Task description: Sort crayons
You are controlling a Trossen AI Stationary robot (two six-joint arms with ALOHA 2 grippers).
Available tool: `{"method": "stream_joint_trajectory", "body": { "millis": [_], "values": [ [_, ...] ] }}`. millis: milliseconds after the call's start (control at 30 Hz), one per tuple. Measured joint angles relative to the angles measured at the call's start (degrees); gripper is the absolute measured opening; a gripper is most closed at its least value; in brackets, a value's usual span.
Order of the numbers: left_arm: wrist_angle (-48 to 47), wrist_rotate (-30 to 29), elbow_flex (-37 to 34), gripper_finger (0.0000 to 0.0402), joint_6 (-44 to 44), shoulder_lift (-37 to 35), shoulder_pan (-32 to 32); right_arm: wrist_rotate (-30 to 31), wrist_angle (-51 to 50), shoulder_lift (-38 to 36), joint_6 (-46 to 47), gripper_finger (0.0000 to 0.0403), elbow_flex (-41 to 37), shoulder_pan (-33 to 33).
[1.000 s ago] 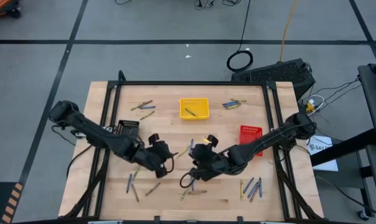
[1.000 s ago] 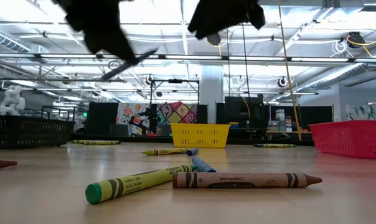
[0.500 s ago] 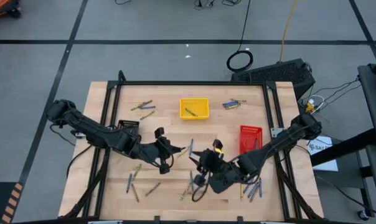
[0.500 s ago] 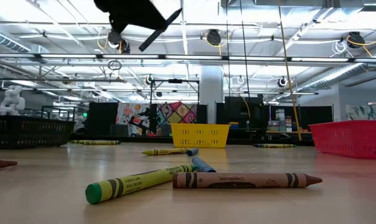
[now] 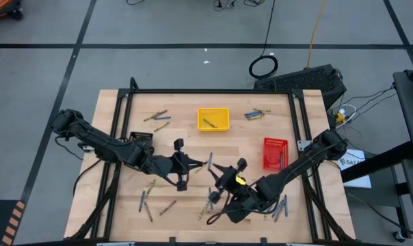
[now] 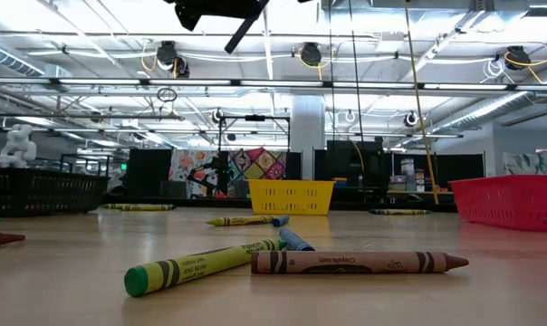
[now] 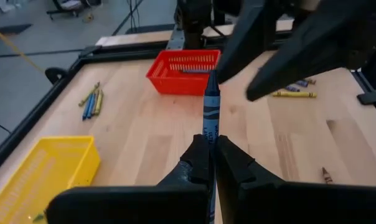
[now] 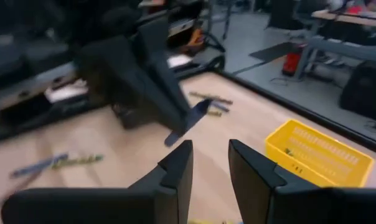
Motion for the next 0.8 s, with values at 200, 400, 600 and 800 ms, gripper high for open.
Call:
{"method": "stream_joint_trajectory", "body": {
  "millis": [200,400,600,800],
  "values": [
    [0.95,0.4,0.0,0.0,0.36,0.0,0.96,0.24,2.24,0.02,0.26,0.0091,0.0,0.0],
    [3.56,1.66,0.0,0.0,1.57,0.0,1.06,0.22,4.01,0.08,0.25,0.0091,0.0,-0.92],
    [3.59,2.3,0.0,0.0,2.57,0.0,1.2,0.06,4.91,0.13,-0.14,0.0091,0.0,-1.98],
    [3.56,3.64,0.0,0.0,2.61,0.0,2.22,-0.19,9.83,0.13,-5.01,0.0091,0.0,-2.24]
  ]
}}
